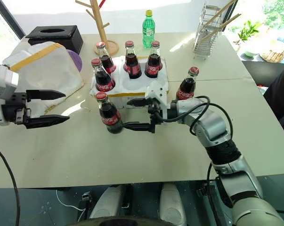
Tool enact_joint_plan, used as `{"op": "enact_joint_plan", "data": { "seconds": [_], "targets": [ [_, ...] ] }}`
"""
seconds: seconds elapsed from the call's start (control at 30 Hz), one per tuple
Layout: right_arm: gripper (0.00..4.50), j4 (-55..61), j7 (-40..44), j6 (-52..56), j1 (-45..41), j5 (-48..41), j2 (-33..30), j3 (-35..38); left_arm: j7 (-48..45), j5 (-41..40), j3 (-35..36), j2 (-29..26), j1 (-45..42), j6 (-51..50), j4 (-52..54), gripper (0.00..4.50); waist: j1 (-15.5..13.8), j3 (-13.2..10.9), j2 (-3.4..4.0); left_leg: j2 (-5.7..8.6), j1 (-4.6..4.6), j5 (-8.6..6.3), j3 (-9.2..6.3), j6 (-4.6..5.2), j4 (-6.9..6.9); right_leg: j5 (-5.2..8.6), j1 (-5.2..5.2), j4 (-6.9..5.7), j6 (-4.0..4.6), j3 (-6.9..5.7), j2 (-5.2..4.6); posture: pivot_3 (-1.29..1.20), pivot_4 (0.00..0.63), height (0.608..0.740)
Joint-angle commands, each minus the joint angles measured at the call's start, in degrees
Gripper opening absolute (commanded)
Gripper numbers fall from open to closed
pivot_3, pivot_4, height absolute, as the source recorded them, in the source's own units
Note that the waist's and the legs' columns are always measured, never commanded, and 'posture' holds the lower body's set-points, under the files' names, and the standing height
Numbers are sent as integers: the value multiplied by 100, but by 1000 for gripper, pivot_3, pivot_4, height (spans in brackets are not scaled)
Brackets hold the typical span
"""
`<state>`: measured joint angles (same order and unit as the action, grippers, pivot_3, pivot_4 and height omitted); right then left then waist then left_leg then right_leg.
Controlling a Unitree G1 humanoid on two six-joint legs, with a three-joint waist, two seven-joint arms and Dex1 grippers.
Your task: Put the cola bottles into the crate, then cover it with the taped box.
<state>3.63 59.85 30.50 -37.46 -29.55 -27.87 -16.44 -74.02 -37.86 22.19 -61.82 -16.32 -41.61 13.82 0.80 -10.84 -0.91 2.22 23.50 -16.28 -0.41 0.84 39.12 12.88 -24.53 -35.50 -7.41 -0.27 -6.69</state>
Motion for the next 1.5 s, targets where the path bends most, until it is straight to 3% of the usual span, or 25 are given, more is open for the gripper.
{"op": "enact_joint_plan", "data": {
  "seconds": [0.03,0.67,0.77,0.83,0.87,1.17,1.3,1.5],
  "targets": [
    [4500,-111,112,-128,-220,133,262,-62,95,-151,186,-70,-59,62,126,4451,7,0,0,0,0,0,0,0,0,0,0,-2,0,0,0,0,150,740],
    [4500,-1186,-407,-203,-613,1023,1540,-202,317,-360,-17,-6,-64,145,175,4451,26,0,0,4,-2,6,1,-11,-1,1,-19,-56,3,0,-2,0,150,740],
    [3721,-982,-296,-45,-560,828,1567,-104,345,-379,-8,-1,-40,146,197,4500,30,0,1,4,-2,6,1,-12,-2,1,-19,-57,3,0,-2,0,150,740],
    [2795,-622,-132,189,-489,533,1516,11,358,-386,0,7,-29,147,214,4500,25,-1,1,4,-2,6,1,-12,-2,1,-20,-57,3,0,-2,0,150,740],
    [2607,-390,-64,385,-448,332,1468,111,367,-388,-1,15,-29,145,225,4500,18,-1,1,4,-2,6,0,-11,-2,1,-19,-58,3,0,-2,0,150,740],
    [2607,753,-256,1604,-655,-945,706,1410,485,-379,-171,168,-180,186,237,4500,-2,-2,4,4,0,-7,1,10,-2,1,-20,-55,3,0,-3,0,150,740],
    [2607,146,-723,1401,-1433,-685,537,1789,516,-348,-342,277,-359,240,175,4500,8,-4,6,4,0,-6,4,9,-2,1,-24,-51,3,0,-4,0,150,740],
    [2607,-1396,-1333,529,-2362,126,748,1714,595,-331,-537,424,-589,291,118,4500,42,-4,6,2,0,6,13,-12,-12,3,-38,-58,8,0,-3,0,150,740]
  ]
}}
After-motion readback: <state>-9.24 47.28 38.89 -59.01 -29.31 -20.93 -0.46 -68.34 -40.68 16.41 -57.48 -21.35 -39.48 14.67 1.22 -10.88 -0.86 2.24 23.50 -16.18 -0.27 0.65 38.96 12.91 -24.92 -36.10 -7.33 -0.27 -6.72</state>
